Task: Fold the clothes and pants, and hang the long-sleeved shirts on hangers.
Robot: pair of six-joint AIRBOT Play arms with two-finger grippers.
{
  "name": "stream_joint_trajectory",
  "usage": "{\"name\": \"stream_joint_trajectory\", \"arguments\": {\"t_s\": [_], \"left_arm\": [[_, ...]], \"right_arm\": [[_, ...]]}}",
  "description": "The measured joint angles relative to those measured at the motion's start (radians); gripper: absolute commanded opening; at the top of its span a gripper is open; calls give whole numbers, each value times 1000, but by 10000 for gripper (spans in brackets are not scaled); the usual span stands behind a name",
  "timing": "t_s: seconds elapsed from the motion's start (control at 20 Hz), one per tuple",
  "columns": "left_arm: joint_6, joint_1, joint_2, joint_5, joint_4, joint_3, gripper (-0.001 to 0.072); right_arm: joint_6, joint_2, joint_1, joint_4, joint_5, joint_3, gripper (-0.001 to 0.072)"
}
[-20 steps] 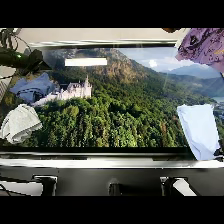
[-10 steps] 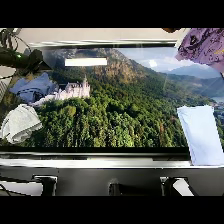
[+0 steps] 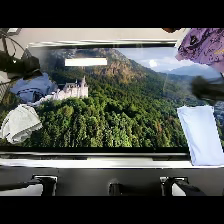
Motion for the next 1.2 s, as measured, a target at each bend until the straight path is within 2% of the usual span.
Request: {"name": "stream_joint_trajectory", "arguments": {"t_s": [0.2, 0.4, 0.65, 1.2], "left_arm": [[50, -27, 216, 91, 48, -280, 17], [106, -35, 394, 154, 56, -475, 18], [129, -38, 470, 178, 58, -539, 18], [136, -38, 482, 185, 60, -555, 18]], "right_arm": [[-24, 0, 326, -67, 34, 6, 39], [-37, 0, 503, -104, 52, 7, 40], [-48, 2, 560, -124, 94, 7, 40], [-52, 3, 573, -127, 124, 7, 40]]}}
